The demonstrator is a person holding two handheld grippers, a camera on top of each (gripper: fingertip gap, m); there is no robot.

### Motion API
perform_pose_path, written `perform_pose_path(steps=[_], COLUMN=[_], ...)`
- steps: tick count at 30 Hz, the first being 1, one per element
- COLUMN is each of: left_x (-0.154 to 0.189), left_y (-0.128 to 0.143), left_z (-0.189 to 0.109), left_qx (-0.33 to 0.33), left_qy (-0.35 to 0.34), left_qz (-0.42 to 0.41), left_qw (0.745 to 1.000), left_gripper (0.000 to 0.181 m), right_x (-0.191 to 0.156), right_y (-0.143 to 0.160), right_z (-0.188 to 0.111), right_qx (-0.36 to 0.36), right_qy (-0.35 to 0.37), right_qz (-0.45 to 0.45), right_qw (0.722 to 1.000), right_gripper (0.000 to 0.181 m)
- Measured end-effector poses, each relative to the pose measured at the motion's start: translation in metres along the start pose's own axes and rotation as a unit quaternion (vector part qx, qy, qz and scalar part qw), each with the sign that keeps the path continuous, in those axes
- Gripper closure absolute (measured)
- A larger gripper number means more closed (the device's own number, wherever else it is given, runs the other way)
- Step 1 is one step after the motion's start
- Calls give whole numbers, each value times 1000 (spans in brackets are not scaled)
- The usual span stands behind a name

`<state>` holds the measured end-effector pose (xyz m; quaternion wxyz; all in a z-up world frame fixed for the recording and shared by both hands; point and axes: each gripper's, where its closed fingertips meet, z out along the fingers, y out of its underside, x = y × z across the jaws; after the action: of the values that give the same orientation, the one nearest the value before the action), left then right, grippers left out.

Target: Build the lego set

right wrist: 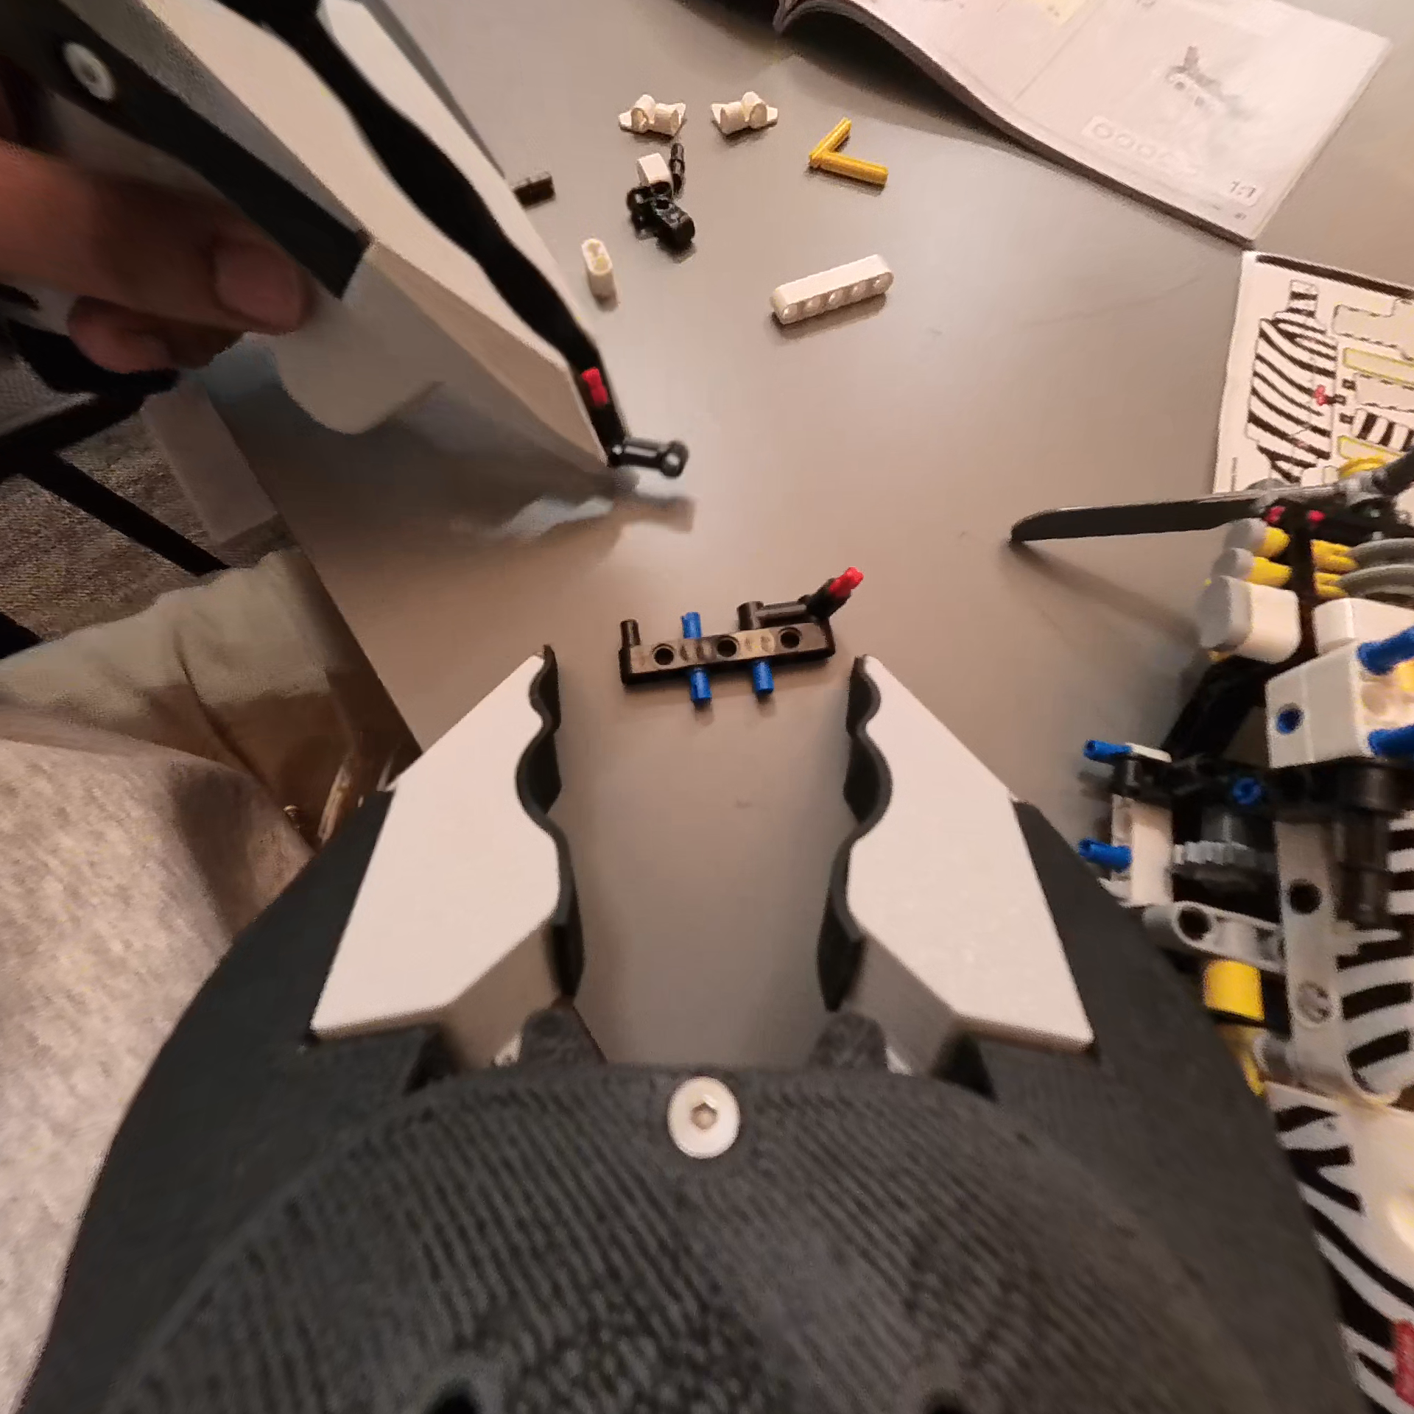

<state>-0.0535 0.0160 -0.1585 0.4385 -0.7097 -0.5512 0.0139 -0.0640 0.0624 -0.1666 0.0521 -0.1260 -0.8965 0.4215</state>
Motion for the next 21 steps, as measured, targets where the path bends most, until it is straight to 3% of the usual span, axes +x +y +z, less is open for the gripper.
perform_pose_path(steps=[5, 9, 21], left_x=[23, 21, 33], left_y=[9, 11, 8], left_z=[4, 7, 20], left_qx=[11, 10, 19], left_qy=[42, 2, -26], left_qz=[-55, -32, 4], left_qw=[998, 999, 999], left_gripper=[174, 176, 176], right_x=[-2, -2, -2], right_y=[1, 1, 1], right_z=[0, 0, -1], right_qx=[1, 2, 11], right_qy=[0, 0, 5], right_qz=[-9, -11, -8], right_qw=[1000, 1000, 1000], right_gripper=[110, 111, 113])
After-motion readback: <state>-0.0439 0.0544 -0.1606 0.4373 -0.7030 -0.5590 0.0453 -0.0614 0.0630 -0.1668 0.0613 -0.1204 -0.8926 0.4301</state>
